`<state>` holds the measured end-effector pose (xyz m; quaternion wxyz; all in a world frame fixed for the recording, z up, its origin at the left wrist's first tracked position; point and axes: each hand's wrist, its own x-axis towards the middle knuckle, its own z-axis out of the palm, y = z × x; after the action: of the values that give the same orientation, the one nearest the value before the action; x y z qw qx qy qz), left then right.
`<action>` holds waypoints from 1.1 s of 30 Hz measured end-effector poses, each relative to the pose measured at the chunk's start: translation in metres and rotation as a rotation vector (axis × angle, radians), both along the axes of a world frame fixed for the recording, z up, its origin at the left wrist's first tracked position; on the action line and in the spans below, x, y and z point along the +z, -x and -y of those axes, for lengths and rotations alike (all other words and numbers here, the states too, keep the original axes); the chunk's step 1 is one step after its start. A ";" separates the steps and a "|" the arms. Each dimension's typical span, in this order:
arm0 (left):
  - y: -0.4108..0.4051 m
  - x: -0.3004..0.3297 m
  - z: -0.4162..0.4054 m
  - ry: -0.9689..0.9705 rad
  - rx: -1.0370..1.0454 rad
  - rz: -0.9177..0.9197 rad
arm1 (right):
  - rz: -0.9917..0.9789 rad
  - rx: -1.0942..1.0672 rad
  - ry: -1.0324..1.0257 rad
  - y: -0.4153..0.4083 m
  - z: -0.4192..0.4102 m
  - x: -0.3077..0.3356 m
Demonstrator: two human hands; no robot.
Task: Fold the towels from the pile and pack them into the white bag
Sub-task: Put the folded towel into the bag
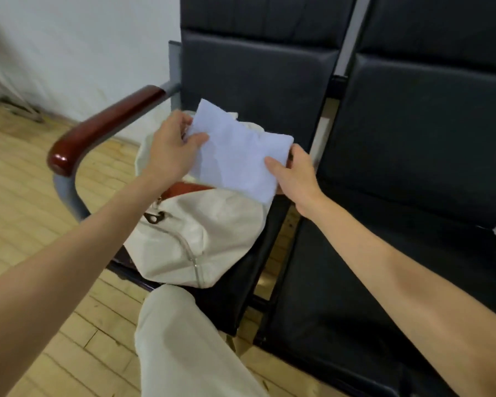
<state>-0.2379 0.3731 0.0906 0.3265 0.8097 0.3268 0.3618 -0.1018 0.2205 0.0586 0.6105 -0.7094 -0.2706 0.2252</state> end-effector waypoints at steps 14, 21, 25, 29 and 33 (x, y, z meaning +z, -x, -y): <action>0.016 -0.030 -0.089 -0.114 0.195 -0.334 | 0.174 0.141 0.277 0.042 -0.118 -0.020; 0.025 -0.045 -0.107 -0.069 0.268 -0.466 | 0.917 0.165 0.619 0.044 -0.120 -0.022; 0.029 -0.032 -0.114 0.160 0.264 -0.307 | 0.914 0.454 0.316 0.054 -0.129 -0.007; 0.034 -0.019 -0.109 0.559 0.197 -0.069 | 0.888 0.545 0.396 0.066 -0.145 -0.019; 0.044 -0.018 -0.096 0.660 0.146 0.175 | 0.622 0.356 0.160 0.058 -0.154 -0.034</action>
<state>-0.2820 0.4693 0.0731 0.5707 0.6009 0.4542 0.3269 -0.1603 0.3749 0.0246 0.3927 -0.7313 -0.5442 0.1219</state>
